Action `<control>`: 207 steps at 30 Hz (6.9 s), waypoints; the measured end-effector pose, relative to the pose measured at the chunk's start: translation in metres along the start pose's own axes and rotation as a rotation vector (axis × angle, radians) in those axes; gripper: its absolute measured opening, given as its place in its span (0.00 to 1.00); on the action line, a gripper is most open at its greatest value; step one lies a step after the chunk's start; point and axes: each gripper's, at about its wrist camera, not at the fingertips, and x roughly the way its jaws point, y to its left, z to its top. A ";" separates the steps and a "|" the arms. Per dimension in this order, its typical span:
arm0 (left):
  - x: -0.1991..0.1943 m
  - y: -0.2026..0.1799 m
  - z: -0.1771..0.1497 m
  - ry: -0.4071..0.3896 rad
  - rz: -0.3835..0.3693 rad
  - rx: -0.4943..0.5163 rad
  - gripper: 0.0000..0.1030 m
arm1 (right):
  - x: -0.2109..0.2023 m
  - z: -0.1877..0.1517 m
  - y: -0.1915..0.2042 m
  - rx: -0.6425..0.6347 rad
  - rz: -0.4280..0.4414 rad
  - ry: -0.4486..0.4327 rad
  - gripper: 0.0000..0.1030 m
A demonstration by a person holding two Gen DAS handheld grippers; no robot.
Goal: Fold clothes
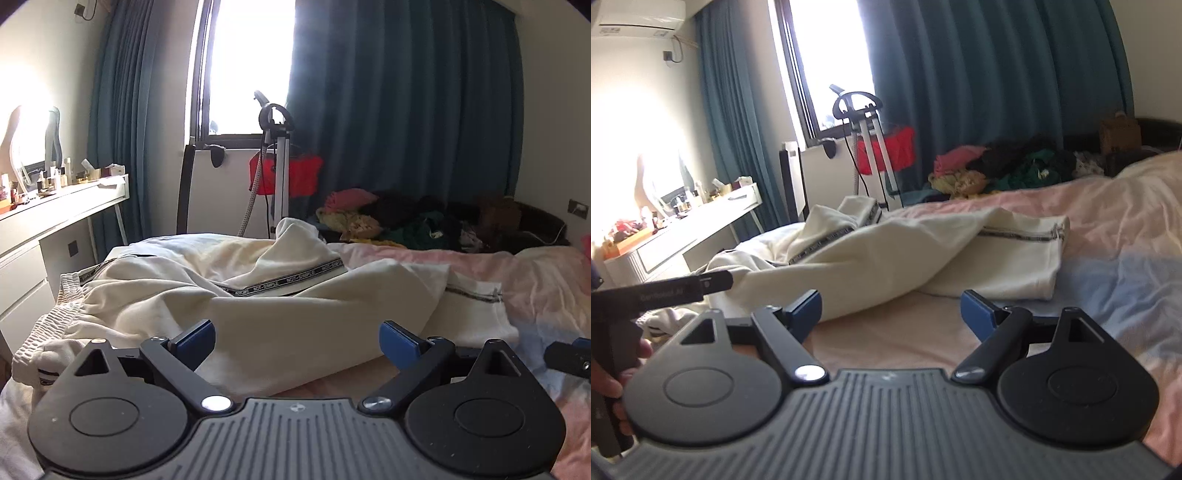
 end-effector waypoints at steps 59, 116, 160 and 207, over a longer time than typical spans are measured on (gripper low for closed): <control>0.043 0.352 -0.089 -0.118 0.193 -1.235 0.11 | 0.252 0.064 -0.169 0.668 -0.250 0.131 0.62; -0.034 0.328 -0.093 0.027 0.190 -1.244 0.66 | -0.058 -0.066 -0.292 1.376 -0.315 -0.033 0.74; -0.052 0.374 -0.122 0.262 0.134 -1.079 0.20 | -0.072 -0.050 -0.308 1.015 -0.747 0.083 0.10; 0.081 -0.019 -0.070 0.273 -0.174 -0.144 0.80 | 0.059 -0.007 -0.305 0.337 -0.607 0.090 0.13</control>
